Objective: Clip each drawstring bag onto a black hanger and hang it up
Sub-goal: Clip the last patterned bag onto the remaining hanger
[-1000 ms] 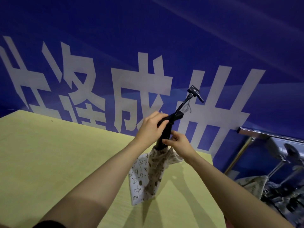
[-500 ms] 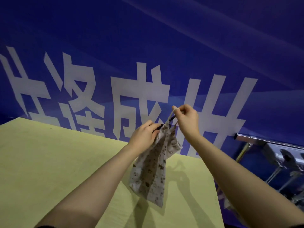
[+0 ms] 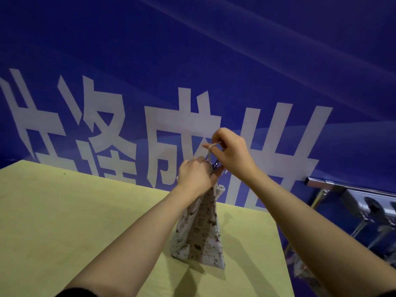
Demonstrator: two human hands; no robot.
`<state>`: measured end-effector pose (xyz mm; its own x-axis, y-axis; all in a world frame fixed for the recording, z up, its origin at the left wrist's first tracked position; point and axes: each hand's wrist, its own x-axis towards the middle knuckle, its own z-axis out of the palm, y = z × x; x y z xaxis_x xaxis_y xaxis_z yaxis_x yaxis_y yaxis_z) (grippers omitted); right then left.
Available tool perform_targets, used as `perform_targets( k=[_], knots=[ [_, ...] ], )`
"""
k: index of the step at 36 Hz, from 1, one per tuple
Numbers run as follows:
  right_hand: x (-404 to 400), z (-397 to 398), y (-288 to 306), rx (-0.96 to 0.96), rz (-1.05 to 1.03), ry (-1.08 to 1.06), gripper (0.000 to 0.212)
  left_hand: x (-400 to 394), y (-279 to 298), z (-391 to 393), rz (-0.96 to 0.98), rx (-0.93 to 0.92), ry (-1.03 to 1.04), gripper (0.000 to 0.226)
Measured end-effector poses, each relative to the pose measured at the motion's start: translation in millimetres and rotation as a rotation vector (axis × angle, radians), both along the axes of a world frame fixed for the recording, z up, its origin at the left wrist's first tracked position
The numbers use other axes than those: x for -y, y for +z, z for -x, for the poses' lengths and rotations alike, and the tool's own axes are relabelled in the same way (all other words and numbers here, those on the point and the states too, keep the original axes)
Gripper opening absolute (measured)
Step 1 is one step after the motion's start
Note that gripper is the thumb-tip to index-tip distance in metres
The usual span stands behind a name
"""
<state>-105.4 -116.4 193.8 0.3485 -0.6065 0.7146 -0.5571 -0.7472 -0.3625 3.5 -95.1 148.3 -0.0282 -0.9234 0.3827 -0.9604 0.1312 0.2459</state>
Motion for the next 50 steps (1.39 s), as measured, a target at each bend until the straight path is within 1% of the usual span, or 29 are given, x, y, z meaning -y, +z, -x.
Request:
perform_targets(
  k=[2, 3, 5, 7, 9, 10, 11, 13, 16, 19, 21, 23, 24, 26, 28, 31, 32, 34, 36, 38, 39, 41, 43, 44, 45, 46, 48, 50],
  knots=[
    [0, 0, 0, 0.14, 0.003, 0.018, 0.019, 3, -1, 2, 0.002, 0.013, 0.041, 0.046],
    [-1, 0, 1, 0.249, -0.046, 0.035, 0.018, 4, -3, 3, 0.009, 0.012, 0.048, 0.043],
    [-3, 0, 3, 0.486, -0.227, 0.082, 0.019, 5, -5, 2, 0.02, 0.006, 0.054, 0.038],
    [-3, -2, 1, 0.662, -0.447, 0.082, 0.023, 7, -6, -1, 0.041, 0.016, 0.045, 0.032],
    [-2, -3, -3, 0.719, -0.605, 0.037, 0.034, 8, -8, -4, 0.042, 0.034, 0.025, 0.03],
    [-1, -4, -5, 0.721, -0.627, 0.022, 0.04, 9, -9, -4, 0.033, 0.044, 0.019, 0.031],
    [-1, -4, -6, 0.711, -0.605, 0.015, 0.043, 9, -10, -5, 0.016, 0.055, 0.015, 0.033],
    [-2, -4, -5, 0.646, -0.49, 0.02, 0.042, 9, -11, -4, -0.04, 0.079, 0.012, 0.036],
    [-6, -6, -4, 0.477, -0.316, 0.014, 0.043, 9, -12, 0, -0.148, 0.15, 0.029, 0.042],
    [-9, -7, -4, 0.319, -0.134, -0.009, 0.044, 11, -12, 2, -0.2, 0.228, 0.056, 0.051],
    [-10, -6, -5, 0.226, -0.016, -0.009, 0.043, 11, -12, 1, -0.203, 0.232, 0.061, 0.05],
    [-10, -5, -7, 0.198, 0.049, -0.015, 0.038, 11, -12, 0, -0.219, 0.206, 0.055, 0.049],
    [-10, -6, -8, 0.225, 0.041, -0.021, 0.037, 11, -13, -1, -0.223, 0.186, 0.056, 0.047],
    [-11, -6, -6, 0.335, -0.072, -0.034, 0.038, 9, -13, -2, -0.206, 0.13, 0.075, 0.043],
    [-10, -5, -1, 0.407, -0.23, -0.029, 0.043, 8, -14, -5, -0.129, 0.079, 0.088, 0.043],
    [-10, -3, 1, 0.461, -0.362, -0.026, 0.054, 4, -19, -12, -0.004, -0.094, 0.027, 0.049],
    [-9, -3, 1, 0.479, -0.394, -0.03, 0.056, 3, -20, -13, 0.021, -0.142, -0.026, 0.045],
    [-8, -4, 1, 0.505, -0.444, -0.032, 0.057, 4, -20, -13, 0.013, -0.239, -0.113, 0.029],
    [-7, -3, 2, 0.507, -0.445, -0.022, 0.053, 4, -19, -14, -0.051, -0.292, -0.131, 0.02],
    [-5, 1, 3, 0.438, -0.379, -0.024, 0.042, 6, -20, -14, -0.075, -0.25, -0.139, 0.02],
    [-3, 3, 4, 0.353, -0.323, -0.044, 0.034, 6, -21, -14, -0.065, -0.21, -0.151, 0.024],
    [-1, 8, 3, 0.046, -0.203, -0.15, 0.02, 5, -22, -12, -0.039, -0.148, -0.16, 0.037],
    [-3, 11, 2, -0.269, -0.097, -0.257, 0.023, 3, -21, -11, -0.044, -0.133, -0.134, 0.045],
    [-6, 12, 3, -0.34, -0.057, -0.288, 0.026, 4, -22, -12, -0.034, -0.097, -0.124, 0.047],
    [-9, 13, 4, -0.349, -0.037, -0.308, 0.03, 5, -22, -14, -0.016, -0.041, -0.122, 0.048],
    [-13, 14, 5, -0.312, -0.052, -0.322, 0.038, 7, -23, -16, 0.001, -0.003, -0.121, 0.049],
    [-14, 15, 7, -0.152, -0.159, -0.309, 0.049, 10, -24, -22, 0.022, 0.024, -0.106, 0.05],
    [-12, 15, 5, 0.02, -0.245, -0.275, 0.056, 11, -24, -27, 0.019, 0.08, -0.092, 0.051]
  ],
)
